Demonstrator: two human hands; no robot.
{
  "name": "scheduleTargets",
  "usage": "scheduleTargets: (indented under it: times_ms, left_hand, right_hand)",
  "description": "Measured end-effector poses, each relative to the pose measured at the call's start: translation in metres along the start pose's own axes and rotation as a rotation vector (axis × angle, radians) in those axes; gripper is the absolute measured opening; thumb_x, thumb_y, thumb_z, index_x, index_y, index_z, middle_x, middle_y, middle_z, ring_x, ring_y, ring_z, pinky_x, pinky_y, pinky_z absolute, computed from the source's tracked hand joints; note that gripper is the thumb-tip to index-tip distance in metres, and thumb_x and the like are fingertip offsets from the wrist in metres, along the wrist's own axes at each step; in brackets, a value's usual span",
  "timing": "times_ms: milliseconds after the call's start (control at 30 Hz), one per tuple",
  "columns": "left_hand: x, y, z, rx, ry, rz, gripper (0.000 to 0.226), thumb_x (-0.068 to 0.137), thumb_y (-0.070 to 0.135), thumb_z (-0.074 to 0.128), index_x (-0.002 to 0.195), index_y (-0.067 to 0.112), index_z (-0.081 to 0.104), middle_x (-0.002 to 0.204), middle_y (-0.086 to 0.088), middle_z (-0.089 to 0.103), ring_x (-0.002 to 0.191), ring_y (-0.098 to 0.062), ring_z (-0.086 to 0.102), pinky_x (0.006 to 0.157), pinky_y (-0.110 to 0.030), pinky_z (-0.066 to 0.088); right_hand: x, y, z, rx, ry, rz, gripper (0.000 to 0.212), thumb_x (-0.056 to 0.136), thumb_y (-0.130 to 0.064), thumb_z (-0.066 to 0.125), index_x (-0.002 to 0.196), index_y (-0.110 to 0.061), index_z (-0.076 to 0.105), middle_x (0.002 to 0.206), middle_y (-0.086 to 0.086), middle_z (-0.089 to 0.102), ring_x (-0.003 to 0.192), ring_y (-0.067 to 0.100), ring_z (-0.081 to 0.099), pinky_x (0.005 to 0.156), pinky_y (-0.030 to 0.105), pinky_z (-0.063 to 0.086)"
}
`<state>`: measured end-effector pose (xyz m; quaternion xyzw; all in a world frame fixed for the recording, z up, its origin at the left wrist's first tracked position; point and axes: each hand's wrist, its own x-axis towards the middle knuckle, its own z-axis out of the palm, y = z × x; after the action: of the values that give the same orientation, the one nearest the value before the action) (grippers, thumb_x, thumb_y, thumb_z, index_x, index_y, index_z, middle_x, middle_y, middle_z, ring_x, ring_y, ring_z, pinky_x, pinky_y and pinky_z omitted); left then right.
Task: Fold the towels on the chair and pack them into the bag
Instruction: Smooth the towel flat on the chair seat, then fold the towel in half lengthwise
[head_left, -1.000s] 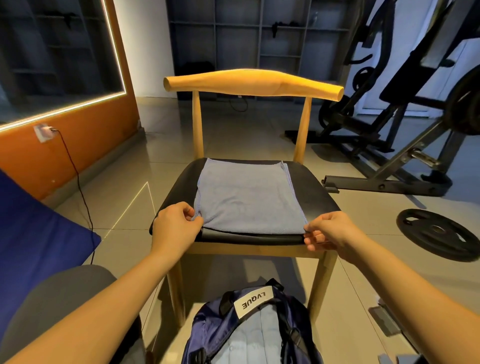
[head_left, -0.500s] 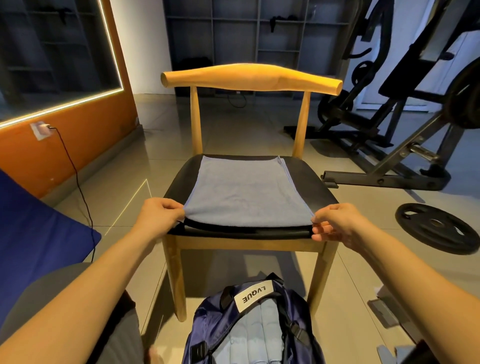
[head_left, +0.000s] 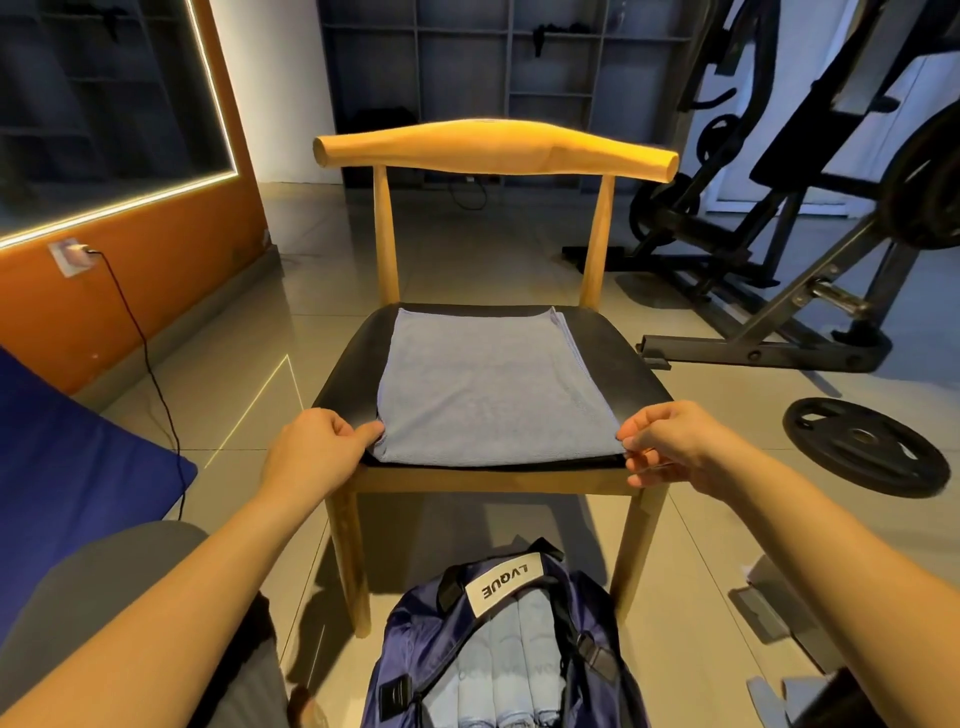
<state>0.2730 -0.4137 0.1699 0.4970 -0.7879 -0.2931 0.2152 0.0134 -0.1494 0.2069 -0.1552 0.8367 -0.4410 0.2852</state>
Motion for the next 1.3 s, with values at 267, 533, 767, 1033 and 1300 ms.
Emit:
scheduleTargets:
  times_ms: [267, 533, 767, 1033, 1300]
  left_hand:
    - [-0.009, 0.009, 0.001, -0.452, -0.082, -0.13, 0.012, 0.094, 0.017, 0.073, 0.104, 0.012, 0.068, 0.09, -0.012, 0.071, 0.053, -0.018, 0.064, 0.048, -0.022, 0.053]
    - [-0.007, 0.006, -0.005, -0.562, -0.179, -0.133, 0.01, 0.102, 0.01, 0.058, 0.105, 0.01, 0.067, 0.076, -0.011, 0.065, 0.055, -0.013, 0.053, 0.047, -0.02, 0.047]
    - [-0.012, 0.015, -0.026, -0.513, -0.321, -0.066, 0.025, 0.101, -0.001, 0.051, 0.099, 0.003, 0.076, 0.091, -0.018, 0.07, 0.07, -0.02, 0.065, 0.056, -0.02, 0.057]
    - [-0.014, 0.023, -0.033, -0.33, -0.1, 0.297, 0.018, 0.096, 0.01, 0.066, 0.106, 0.024, 0.074, 0.096, 0.002, 0.072, 0.085, -0.019, 0.071, 0.065, -0.016, 0.059]
    - [-0.007, 0.032, -0.047, -0.439, -0.151, 0.485, 0.02, 0.103, 0.012, 0.054, 0.094, 0.014, 0.071, 0.114, 0.017, 0.066, 0.105, 0.003, 0.061, 0.089, -0.017, 0.049]
  right_hand:
    - [0.0, 0.001, -0.004, -0.005, -0.008, 0.0, 0.012, 0.096, 0.005, 0.061, 0.095, 0.001, 0.072, 0.095, 0.022, 0.067, 0.073, 0.027, 0.066, 0.066, 0.04, 0.064]
    - [-0.001, 0.007, -0.007, -0.025, -0.013, 0.002, 0.014, 0.095, 0.006, 0.06, 0.092, 0.002, 0.072, 0.091, 0.023, 0.066, 0.071, 0.028, 0.067, 0.059, 0.037, 0.062]
    - [-0.015, -0.002, -0.034, 0.195, -0.235, -0.01, 0.021, 0.095, 0.011, 0.055, 0.102, 0.006, 0.074, 0.086, 0.024, 0.07, 0.069, 0.024, 0.069, 0.065, 0.035, 0.064]
    - [-0.025, -0.013, -0.039, -0.07, 0.018, -0.438, 0.017, 0.091, 0.003, 0.068, 0.094, -0.01, 0.079, 0.091, 0.015, 0.076, 0.081, 0.027, 0.073, 0.07, 0.026, 0.059]
    - [-0.037, -0.024, -0.048, 0.013, -0.016, -0.592, 0.016, 0.09, 0.001, 0.066, 0.079, -0.007, 0.075, 0.108, 0.002, 0.073, 0.107, 0.013, 0.065, 0.091, 0.028, 0.049]
